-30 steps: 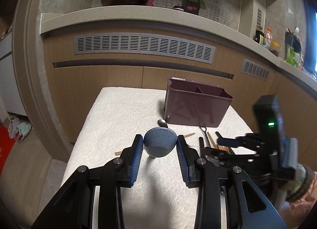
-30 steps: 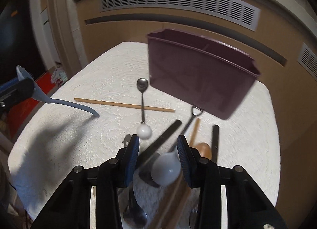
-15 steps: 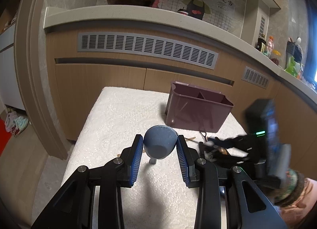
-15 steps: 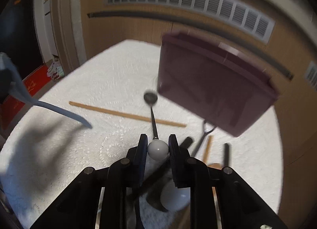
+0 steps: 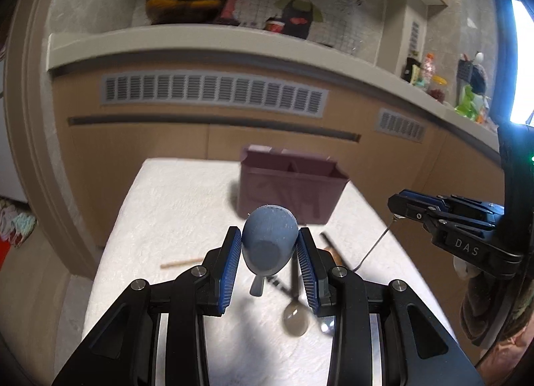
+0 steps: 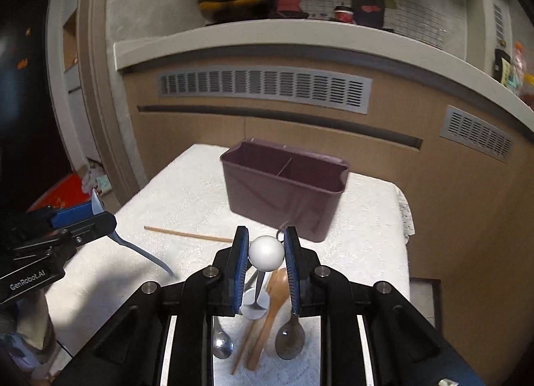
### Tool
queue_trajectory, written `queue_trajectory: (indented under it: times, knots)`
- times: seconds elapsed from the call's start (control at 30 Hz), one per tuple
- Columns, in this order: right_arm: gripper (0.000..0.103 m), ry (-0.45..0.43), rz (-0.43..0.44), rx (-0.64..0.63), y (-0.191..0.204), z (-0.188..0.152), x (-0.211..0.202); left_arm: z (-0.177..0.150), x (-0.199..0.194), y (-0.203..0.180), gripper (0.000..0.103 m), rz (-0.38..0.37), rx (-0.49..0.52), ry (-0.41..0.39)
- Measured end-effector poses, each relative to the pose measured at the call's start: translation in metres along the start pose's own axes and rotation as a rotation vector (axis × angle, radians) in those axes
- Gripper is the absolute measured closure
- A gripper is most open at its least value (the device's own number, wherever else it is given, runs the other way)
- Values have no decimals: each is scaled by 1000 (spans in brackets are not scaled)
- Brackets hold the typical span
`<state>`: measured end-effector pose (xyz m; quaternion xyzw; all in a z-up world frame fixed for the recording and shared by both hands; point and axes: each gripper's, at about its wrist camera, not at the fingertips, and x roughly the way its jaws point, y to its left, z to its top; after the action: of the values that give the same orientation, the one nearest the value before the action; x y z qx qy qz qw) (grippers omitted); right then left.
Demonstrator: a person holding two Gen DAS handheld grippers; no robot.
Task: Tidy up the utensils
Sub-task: 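Carry both spoons over the maroon caddy and lower them in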
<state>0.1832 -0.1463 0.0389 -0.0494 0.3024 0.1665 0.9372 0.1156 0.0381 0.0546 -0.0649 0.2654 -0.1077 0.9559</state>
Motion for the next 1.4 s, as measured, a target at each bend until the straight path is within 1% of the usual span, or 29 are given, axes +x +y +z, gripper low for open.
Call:
queue_trajectory:
  times: [0.1, 0.2, 0.3, 0.37, 0.43, 0.5, 0.57, 0.6, 0.67, 0.73, 0.8, 0.87, 0.97, 1.07, 1.13, 1.2, 1.23, 1.3, 1.4]
  knots:
    - [83, -52, 11, 16, -12, 16, -20, 38, -10, -11, 67, -32, 36, -55]
    - [83, -144, -20, -2, -20, 52, -44, 90, -16, -20, 67, -53, 68, -135]
    - [83, -218, -34, -23, -29, 92, -57, 133, -9, -23, 68, -75, 78, -195]
    - [83, -243, -50, -19, -36, 116, -53, 152, 0, -23, 68, -83, 82, -226]
    - [83, -252, -67, -28, -40, 129, -43, 168, 15, -21, 68, -104, 73, -250]
    - [83, -248, -95, -33, -43, 138, -26, 178, 33, -16, 68, -125, 67, -254]
    - [83, -223, -103, -34, -46, 144, -5, 186, 54, -13, 68, -132, 57, -245]
    - [83, -213, -107, -32, -50, 146, 1, 189, 66, -12, 68, -140, 51, -228]
    - [83, -181, -118, -28, -56, 146, 25, 190, 91, -6, 70, -139, 31, -178]
    - [83, -139, -127, -11, -62, 143, 49, 183, 109, 1, 70, -138, 20, -133]
    - [83, -99, -120, 14, -70, 139, 67, 172, 122, 8, 70, -100, 20, -84]
    - [83, -86, -114, 21, -73, 134, 73, 154, 136, 18, 70, -72, 9, -17]
    - [83, -103, -136, 4, -72, 127, 68, 121, 156, 38, 69, -22, -51, 104]
    - [83, -130, -137, -5, -67, 122, 53, 90, 172, 55, 68, 26, -114, 200]
    - [83, -147, -141, -3, -68, 121, 42, 70, 184, 68, 66, 53, -188, 277]
    - [83, -158, -141, 4, -69, 120, 32, 52, 198, 77, 65, 50, -257, 357]
    - [83, -166, -141, 7, -70, 119, 25, 45, 205, 80, 63, 42, -291, 390]
    - [83, -181, -144, 4, -68, 116, 15, 34, 220, 81, 62, 49, -327, 435]
    - [83, -186, -134, 2, -67, 110, 6, 29, 240, 78, 62, 63, -337, 460]
